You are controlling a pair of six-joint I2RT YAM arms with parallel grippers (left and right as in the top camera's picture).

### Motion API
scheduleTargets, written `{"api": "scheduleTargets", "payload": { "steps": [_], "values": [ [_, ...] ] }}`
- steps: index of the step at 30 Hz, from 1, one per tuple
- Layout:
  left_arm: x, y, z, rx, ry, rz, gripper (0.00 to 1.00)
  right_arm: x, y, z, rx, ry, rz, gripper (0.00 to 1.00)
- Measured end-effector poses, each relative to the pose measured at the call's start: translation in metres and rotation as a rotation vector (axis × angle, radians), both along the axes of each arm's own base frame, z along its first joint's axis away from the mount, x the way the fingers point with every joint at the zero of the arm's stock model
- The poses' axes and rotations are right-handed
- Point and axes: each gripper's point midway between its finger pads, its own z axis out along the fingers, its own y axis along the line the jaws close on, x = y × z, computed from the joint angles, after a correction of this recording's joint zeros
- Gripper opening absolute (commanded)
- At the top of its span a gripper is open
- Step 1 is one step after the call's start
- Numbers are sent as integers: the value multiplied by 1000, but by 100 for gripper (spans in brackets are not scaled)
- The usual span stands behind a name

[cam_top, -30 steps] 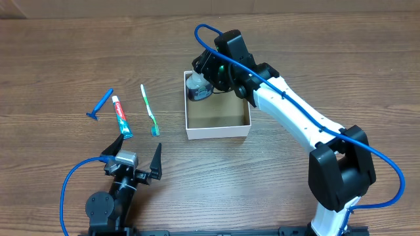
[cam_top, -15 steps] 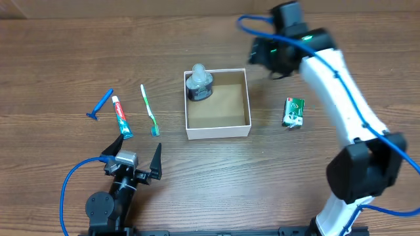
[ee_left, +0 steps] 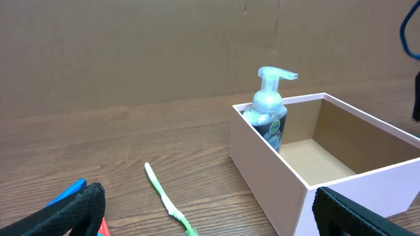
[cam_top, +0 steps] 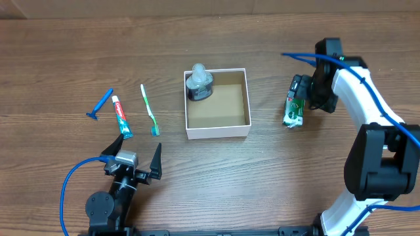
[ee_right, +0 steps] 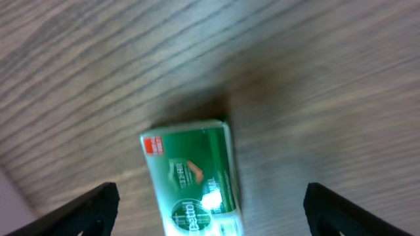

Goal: Pack container
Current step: 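Move the right gripper to the green soap box and grasp it, then place the green soap box into the box beside the bottle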

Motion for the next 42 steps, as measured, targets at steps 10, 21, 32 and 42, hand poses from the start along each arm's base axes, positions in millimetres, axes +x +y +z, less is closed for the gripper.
{"api": "scheduleTargets", "payload": {
  "steps": [10,21,32,42],
  "values": [
    [0,0,0,0,0,0,100,-16,22,-48,47,-33,118,76],
    [0,0,0,0,0,0,100,-6,29,-51,4,-122,201,48],
    [0,0,0,0,0,0,100,7,46,44,108,-54,200,49],
    [0,0,0,0,0,0,100,-1,165,97,335,-125,487,48]
  ]
}}
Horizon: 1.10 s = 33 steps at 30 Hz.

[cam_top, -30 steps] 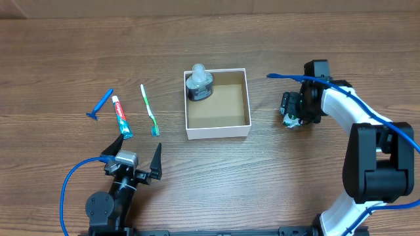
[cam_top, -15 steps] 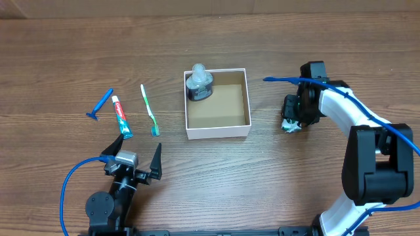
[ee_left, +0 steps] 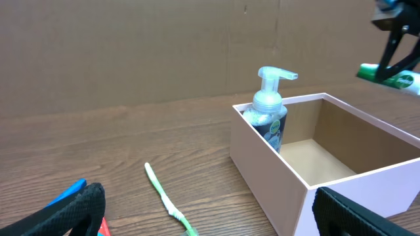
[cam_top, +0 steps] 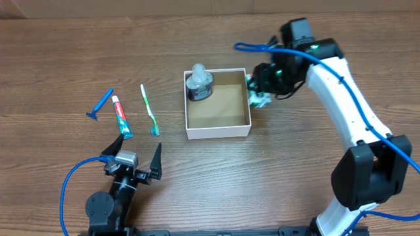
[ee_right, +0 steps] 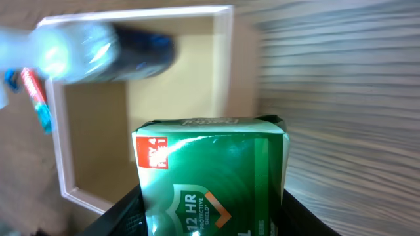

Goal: Pack container
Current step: 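Place the green soap box into the box beside the bottle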

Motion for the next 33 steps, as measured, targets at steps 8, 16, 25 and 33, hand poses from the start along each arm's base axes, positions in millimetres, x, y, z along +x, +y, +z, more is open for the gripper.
{"api": "scheduleTargets", "payload": {
  "steps": [8,16,25,33],
  "values": [
    [0,0,0,0,0,0,100,6,69,4,14,-145,80,48],
    [0,0,0,0,0,0,100,22,69,-60,-40,-51,34,48],
    [0,0,0,0,0,0,100,30,73,-74,-36,-57,25,66],
    [0,0,0,0,0,0,100,28,72,-69,-43,-39,26,67]
  ]
}}
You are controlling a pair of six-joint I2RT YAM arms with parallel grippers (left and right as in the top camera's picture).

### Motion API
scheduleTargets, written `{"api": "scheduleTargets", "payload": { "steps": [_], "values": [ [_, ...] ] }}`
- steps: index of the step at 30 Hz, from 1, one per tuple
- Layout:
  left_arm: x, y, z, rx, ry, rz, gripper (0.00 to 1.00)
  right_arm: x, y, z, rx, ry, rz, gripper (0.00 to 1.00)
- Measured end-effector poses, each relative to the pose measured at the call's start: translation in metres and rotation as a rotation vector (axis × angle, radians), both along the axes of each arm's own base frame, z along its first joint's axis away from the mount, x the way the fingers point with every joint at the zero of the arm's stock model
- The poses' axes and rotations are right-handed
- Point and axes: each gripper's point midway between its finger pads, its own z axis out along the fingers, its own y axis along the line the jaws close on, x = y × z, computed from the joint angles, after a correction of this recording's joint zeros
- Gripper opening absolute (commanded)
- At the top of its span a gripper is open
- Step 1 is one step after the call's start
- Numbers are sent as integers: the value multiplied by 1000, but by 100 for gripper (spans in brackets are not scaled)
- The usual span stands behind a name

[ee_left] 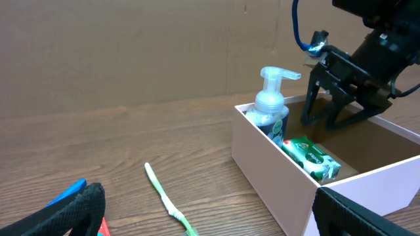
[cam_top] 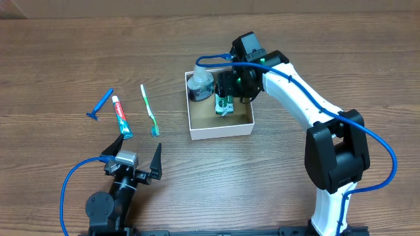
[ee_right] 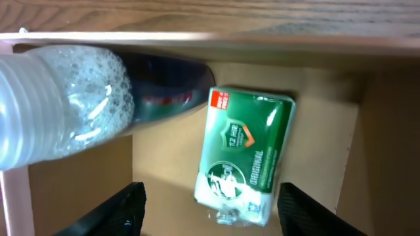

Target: Pack container

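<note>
The white box sits mid-table and holds a soap pump bottle in its back left corner. A green soap pack lies on the box floor beside the bottle, also seen in the left wrist view. My right gripper hangs open just above the pack, touching nothing. A green toothbrush, a toothpaste tube and a blue razor lie left of the box. My left gripper rests open near the front edge.
A brown cardboard wall stands behind the table in the left wrist view. The right arm reaches across from the right side over the box's back right corner.
The right gripper has moved from the box's right rim to over its inside and has opened. The soap pack it held now lies on the box floor beside the bottle.
The right gripper stood open over the soap pack lying on the table right of the box. Then it was shut on the pack, held at the box's right rim. Now the pack lies inside the box and the gripper is open. The left arm stayed still.
</note>
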Motion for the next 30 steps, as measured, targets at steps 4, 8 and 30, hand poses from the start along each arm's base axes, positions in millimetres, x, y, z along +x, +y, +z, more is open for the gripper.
{"api": "scheduleTargets", "payload": {
  "steps": [4,8,30],
  "values": [
    [0,0,0,0,0,0,100,5,2,31,4,-12,0,67],
    [0,0,0,0,0,0,100,12,-7,81,-5,-61,-20,72],
    [0,0,0,0,0,0,100,17,-280,129,-187,-36,-565,100]
  ]
}}
